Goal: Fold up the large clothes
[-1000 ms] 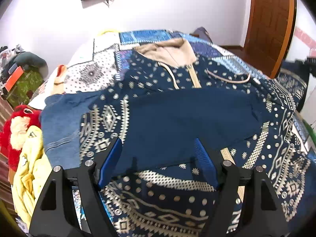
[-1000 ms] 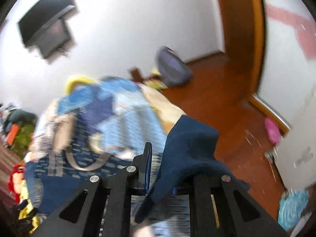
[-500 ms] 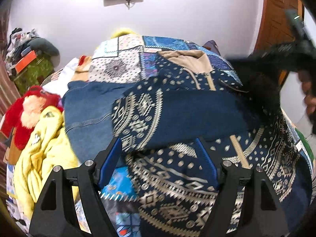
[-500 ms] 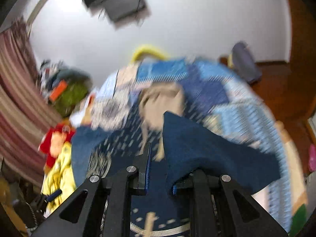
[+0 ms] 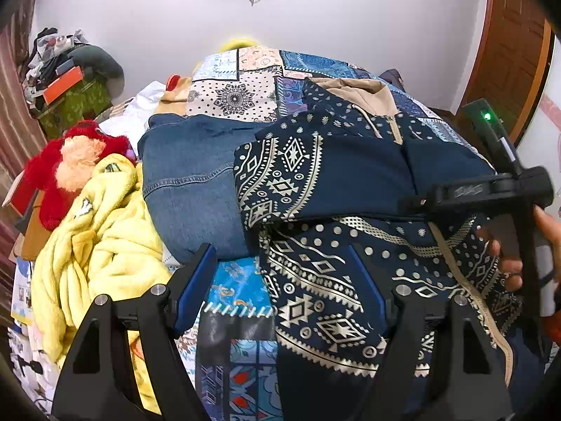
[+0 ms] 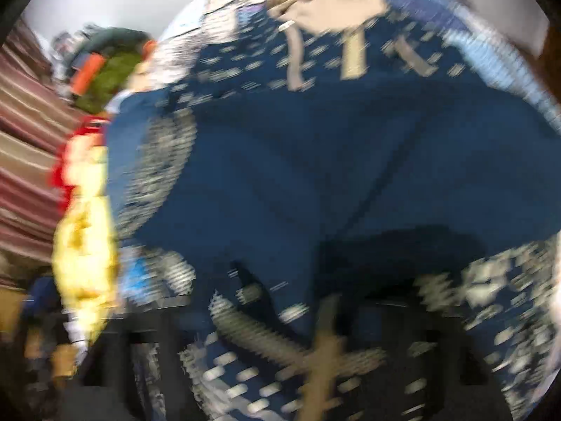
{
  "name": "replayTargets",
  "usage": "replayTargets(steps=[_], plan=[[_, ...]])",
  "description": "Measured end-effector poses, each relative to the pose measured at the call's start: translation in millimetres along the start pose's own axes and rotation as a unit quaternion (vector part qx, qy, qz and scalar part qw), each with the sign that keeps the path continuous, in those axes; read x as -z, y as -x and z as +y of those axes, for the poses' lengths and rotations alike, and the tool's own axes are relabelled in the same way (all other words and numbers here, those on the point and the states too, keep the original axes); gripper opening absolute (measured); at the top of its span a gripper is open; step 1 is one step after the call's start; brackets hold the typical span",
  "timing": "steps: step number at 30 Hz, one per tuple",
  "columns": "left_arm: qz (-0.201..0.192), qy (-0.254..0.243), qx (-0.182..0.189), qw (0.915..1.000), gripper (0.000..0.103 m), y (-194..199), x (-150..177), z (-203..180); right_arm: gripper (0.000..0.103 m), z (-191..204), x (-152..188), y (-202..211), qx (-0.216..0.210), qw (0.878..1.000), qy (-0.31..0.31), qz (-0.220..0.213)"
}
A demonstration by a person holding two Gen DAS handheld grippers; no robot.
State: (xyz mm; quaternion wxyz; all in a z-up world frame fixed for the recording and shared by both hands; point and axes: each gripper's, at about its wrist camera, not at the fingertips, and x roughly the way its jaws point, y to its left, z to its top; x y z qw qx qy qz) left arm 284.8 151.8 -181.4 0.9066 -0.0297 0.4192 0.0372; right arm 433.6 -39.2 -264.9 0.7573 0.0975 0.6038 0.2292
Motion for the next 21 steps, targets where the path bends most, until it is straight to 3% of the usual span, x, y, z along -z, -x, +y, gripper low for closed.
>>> replayTargets(steps=[3,6,11,16,21], plan=[[-0.002,0.0,0.003,1.0,0.075,5.8,2.6,-5.7,0.103,2.4,8.2,-1.3,-0.018,0.999,-0.029,0.028],[-0.004,-0.005,0.004,1.0,0.075,14.1,1.1,-14.1,0.103,3.0,10.5,7.1,-0.027,0.999,-0.019,0.019],[-0.016,-0.028,0.008,0.9994,0.075,28.1,-16.4,-35.1,0.103,-14.1,12.9,47.6,-0.087,0.995,-0.038,-0.002],[-0.026,-0.055,0.027,0.9978,0.076,28.5,-42.8,-70.9,0.103,-32.8,14.1,122.7,-0.071,0.993,-0.009,-0.098],[-0.029,-0.099,0.063,0.9927,0.088,9.2,-75.6,-137.8,0.103,-81.0,19.8,193.4,0.012,0.981,-0.003,-0.196]])
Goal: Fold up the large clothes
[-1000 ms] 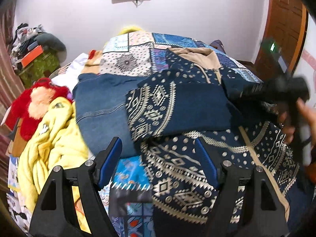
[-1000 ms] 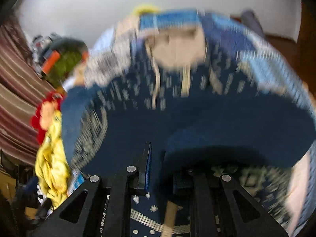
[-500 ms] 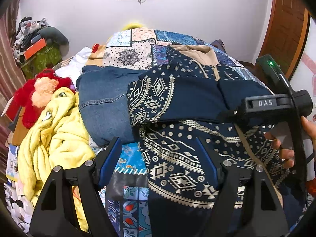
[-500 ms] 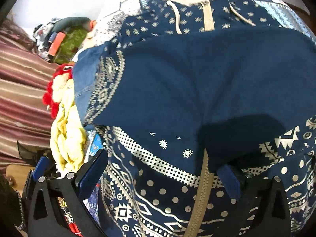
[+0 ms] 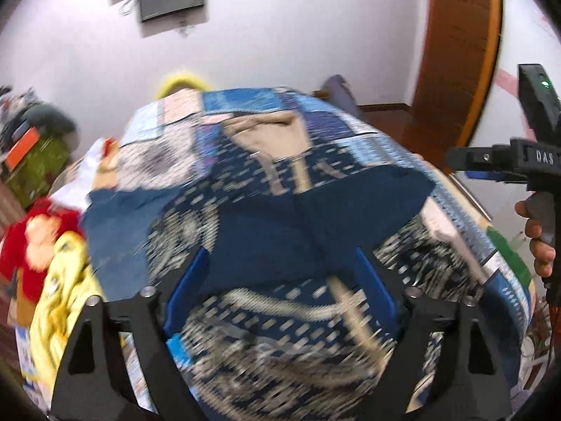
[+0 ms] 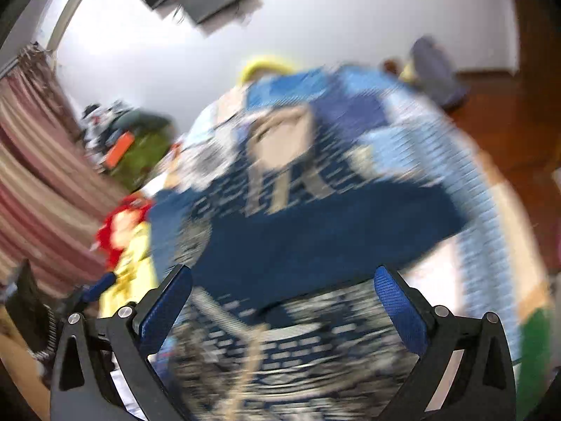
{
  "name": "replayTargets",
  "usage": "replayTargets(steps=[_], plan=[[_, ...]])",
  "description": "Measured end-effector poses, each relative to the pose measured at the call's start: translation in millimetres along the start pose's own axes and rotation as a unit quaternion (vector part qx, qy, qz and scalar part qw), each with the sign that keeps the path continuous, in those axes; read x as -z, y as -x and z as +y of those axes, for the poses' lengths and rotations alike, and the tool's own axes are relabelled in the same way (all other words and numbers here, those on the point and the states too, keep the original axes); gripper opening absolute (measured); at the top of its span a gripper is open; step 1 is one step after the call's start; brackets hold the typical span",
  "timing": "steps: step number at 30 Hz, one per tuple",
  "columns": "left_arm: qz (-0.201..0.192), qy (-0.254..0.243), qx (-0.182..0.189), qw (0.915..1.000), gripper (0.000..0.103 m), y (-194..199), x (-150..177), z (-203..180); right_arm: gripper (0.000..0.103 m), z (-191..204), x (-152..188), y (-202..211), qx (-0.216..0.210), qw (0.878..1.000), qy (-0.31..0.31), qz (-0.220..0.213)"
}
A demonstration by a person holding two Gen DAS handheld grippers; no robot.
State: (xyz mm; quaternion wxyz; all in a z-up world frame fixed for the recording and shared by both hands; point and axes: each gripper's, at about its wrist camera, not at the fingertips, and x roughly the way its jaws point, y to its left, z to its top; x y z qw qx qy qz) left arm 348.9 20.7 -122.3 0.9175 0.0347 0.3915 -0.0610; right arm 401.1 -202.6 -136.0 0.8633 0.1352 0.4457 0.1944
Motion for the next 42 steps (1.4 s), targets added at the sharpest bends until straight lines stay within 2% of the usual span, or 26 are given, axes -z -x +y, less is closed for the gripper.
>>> replayTargets(steps=[3,8,11,14,17,19,22,23,24,26,28,31,35,40,42], plan=[[0.016,-0.02,0.026,0.9993,0.088,-31.8,-21.7,-34.8,0.103,-39.0,-3.2,23.4,0.065,0.997,0.005,-0.031],[0.07,-0.046,0.081,0.9931,0.088,-98.5,-44.1,-91.4,0.103,-100.5,4.6,30.6,0.163,0.986,0.012,-0.036],[0.111,-0.07,0.113,0.9848,0.088,-143.7,-49.5,-130.3,0.103,-131.5,16.0,28.8,0.197,0.98,0.019,-0.027],[0.137,-0.1,0.145,0.9748,0.088,-177.6,-51.3,-166.8,0.103,-157.3,25.8,20.0,0.222,0.975,0.011,-0.016],[0.138,-0.129,0.142,0.9716,0.087,-201.1,-52.6,-196.3,0.103,-175.4,34.0,14.6,0.229,0.973,-0.008,-0.007],[0.137,-0.143,0.131,0.9713,0.077,-216.5,-54.7,-209.8,0.103,-183.8,38.2,7.3,0.226,0.974,-0.021,0.001],[0.127,-0.163,0.086,0.9746,0.06,-233.4,-59.7,-218.6,0.103,-191.2,42.2,5.7,0.225,0.974,-0.033,0.003],[0.125,-0.169,0.08,0.9743,0.051,-236.5,-61.6,-218.7,0.103,-193.3,42.9,5.0,0.224,0.974,-0.037,0.004],[0.122,-0.17,0.08,0.9746,0.037,-237.5,-63.6,-217.9,0.103,-193.5,43.5,4.5,0.223,0.974,-0.039,0.005],[0.118,-0.155,0.084,0.9771,0.016,-234.1,-69.5,-207.8,0.103,-193.1,44.0,3.7,0.218,0.975,-0.043,0.005],[0.11,-0.135,0.097,0.9798,0.013,-224.7,-77.1,-193.9,0.103,-188.7,43.5,1.6,0.214,0.976,-0.041,0.006],[0.074,-0.102,0.097,0.9873,0.012,-194.1,-92.6,-164.2,0.103,-177.2,41.2,0.1,0.21,0.977,-0.03,0.005],[0.015,-0.035,0.087,0.9954,0.012,-133.6,-115.1,-91.9,0.103,-149.6,30.9,-10.2,0.191,0.982,-0.005,0.009],[-0.059,0.018,0.019,0.9979,0.011,-60.4,-119.9,4.6,0.103,-110.9,17.5,-28.6,0.164,0.986,0.028,0.01],[-0.071,0.042,0.005,0.9966,0.011,-42.2,-113.5,39.1,0.103,-94.8,12.9,-39.9,0.157,0.987,0.042,0.013]])
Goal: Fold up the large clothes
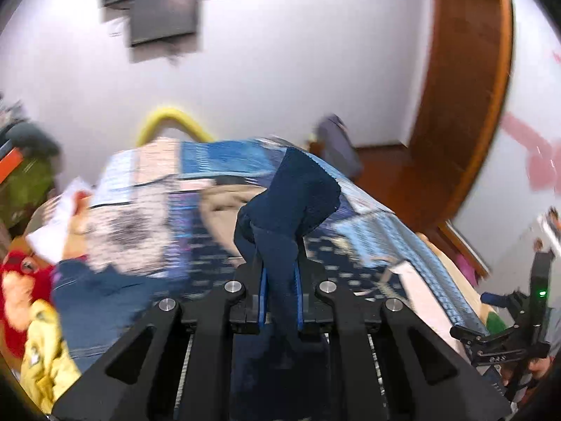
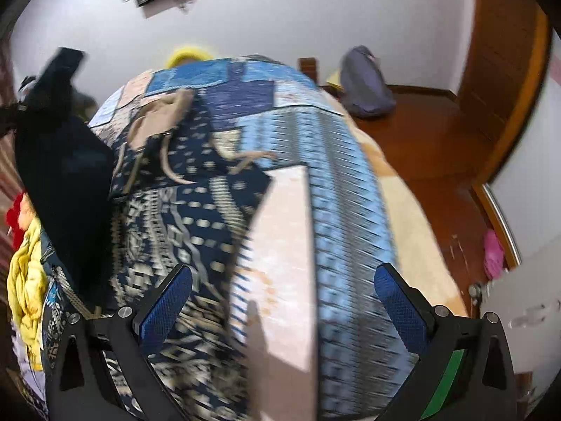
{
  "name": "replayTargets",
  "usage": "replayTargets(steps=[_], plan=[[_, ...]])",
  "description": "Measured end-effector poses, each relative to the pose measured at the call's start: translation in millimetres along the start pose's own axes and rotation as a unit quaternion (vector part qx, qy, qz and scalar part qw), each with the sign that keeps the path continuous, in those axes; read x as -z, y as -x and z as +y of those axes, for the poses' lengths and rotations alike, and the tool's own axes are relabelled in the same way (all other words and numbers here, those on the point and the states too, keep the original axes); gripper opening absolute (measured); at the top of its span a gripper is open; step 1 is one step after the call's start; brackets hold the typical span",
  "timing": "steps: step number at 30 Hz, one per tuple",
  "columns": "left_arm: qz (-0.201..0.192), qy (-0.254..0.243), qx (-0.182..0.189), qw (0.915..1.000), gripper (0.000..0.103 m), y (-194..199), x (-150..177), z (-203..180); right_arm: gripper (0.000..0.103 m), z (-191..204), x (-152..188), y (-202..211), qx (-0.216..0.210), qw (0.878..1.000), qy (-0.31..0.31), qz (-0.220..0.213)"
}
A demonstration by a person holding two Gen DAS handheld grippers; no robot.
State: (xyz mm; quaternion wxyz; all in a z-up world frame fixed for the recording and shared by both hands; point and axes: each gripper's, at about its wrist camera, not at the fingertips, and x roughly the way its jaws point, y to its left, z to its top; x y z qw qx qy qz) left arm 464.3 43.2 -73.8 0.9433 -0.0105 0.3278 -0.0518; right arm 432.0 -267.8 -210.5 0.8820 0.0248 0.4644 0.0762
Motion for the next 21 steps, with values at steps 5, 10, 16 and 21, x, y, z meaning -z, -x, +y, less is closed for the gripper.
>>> replayTargets(steps=[5,10,16,21], plan=[[0.014,0.032,-0.052,0.998,0.011,17.4,35.2,78.2,0.103,40.6,-5.6,-32.4,0.001,0.999,0.038,0.026],[0.071,0.074,-0.066,0.9925,0.011,0.1,101.6,133.1,0.103,68.2,2.1,-70.0,0.04,0.993,0.088,0.071],[0.158,0.122,-0.054,0.9785,0.011,-24.1,189.1,164.4,0.103,67.6,7.4,-80.3,0.046,0.991,0.095,0.083],[0.184,0.131,-0.051,0.9728,0.021,-28.6,228.3,167.5,0.103,55.0,7.5,-85.9,0.038,0.992,0.071,0.102]])
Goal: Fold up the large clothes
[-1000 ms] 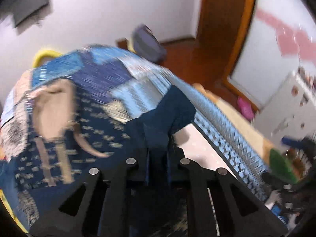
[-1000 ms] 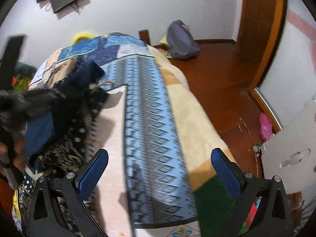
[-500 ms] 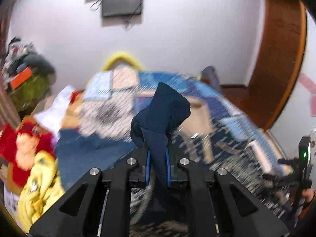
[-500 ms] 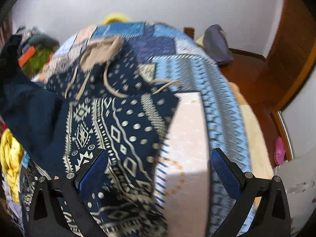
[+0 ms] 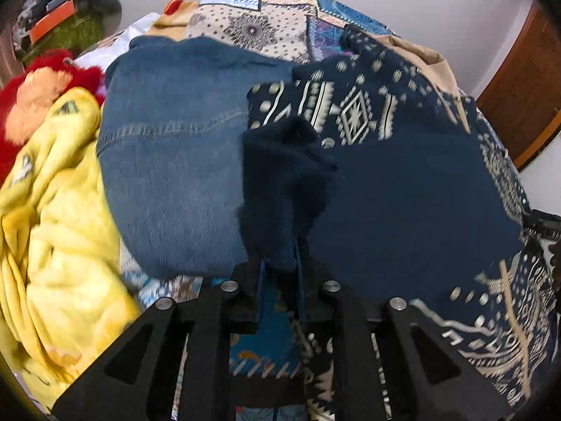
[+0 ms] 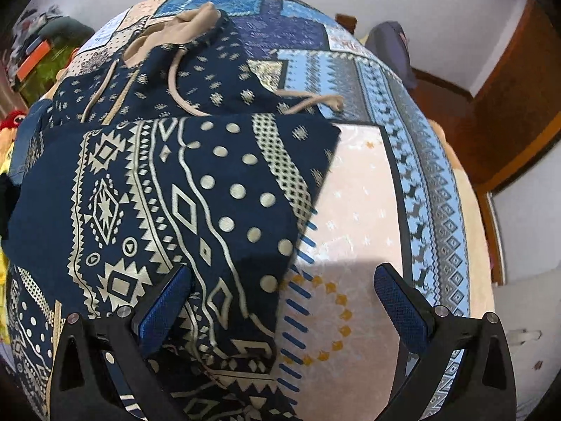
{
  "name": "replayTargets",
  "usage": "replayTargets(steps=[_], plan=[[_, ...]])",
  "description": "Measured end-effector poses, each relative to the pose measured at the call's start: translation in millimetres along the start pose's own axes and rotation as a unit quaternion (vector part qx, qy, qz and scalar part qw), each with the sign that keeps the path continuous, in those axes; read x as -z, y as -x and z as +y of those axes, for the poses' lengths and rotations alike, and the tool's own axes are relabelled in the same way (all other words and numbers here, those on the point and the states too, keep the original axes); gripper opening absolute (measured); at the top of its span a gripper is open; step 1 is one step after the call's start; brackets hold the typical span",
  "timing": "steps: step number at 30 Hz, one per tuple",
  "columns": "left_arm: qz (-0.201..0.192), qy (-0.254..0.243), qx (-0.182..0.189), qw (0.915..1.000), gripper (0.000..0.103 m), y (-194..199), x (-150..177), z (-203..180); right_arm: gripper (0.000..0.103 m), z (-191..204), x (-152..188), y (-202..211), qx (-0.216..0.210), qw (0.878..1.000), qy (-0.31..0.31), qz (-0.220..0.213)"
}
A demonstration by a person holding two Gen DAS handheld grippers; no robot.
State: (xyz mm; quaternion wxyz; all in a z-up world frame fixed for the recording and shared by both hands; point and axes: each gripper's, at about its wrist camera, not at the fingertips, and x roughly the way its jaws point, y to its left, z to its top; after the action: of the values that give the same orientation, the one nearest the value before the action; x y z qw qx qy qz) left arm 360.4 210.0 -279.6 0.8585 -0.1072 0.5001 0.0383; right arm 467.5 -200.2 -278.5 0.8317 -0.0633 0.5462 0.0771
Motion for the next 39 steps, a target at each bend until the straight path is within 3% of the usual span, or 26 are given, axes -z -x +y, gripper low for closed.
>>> replayTargets(steps=[3,7,10,13,16,23,31,35,39], plan=[[0.005,-0.008,-0.028,0.9996,0.035,2.9,10.4,2.0,0.103,-8.1,1.2,-2.8,-0.011,1.0,-0.018,0.016],[0.028,-0.014,-0.042,0.9986,0.035,10.1,18.7,11.8,0.103,-8.0,2.4,-1.4,-0.005,0.999,-0.014,0.03],[0.021,-0.01,-0.044,0.9988,0.035,25.1,15.2,14.4,0.103,-4.6,0.4,5.0,0.004,0.999,-0.007,0.032],[-0.002,-0.021,-0.045,0.9987,0.035,47.6,-0.7,5.4,0.103,-0.2,-4.8,18.1,-0.004,1.0,-0.004,0.017],[-0.025,-0.038,-0.049,0.9978,0.049,64.5,-23.2,-11.5,0.103,5.5,-17.5,40.8,-0.022,1.0,-0.003,-0.011],[-0.076,-0.059,-0.018,0.9952,0.063,82.8,-91.3,-63.3,0.103,16.5,-67.9,89.0,-0.075,0.994,-0.002,-0.08],[-0.067,-0.071,-0.001,0.9952,0.073,40.2,-162.8,-106.8,0.103,24.4,-143.3,71.0,-0.089,0.992,-0.001,-0.09],[-0.044,-0.061,0.015,0.997,0.078,-0.9,-192.9,-119.4,0.103,25.7,-179.4,32.7,-0.085,0.993,-0.013,-0.074],[-0.025,-0.054,0.008,0.9982,0.078,-47.1,-214.2,-131.3,0.103,24.4,-205.8,-19.8,-0.107,0.992,-0.043,-0.04]])
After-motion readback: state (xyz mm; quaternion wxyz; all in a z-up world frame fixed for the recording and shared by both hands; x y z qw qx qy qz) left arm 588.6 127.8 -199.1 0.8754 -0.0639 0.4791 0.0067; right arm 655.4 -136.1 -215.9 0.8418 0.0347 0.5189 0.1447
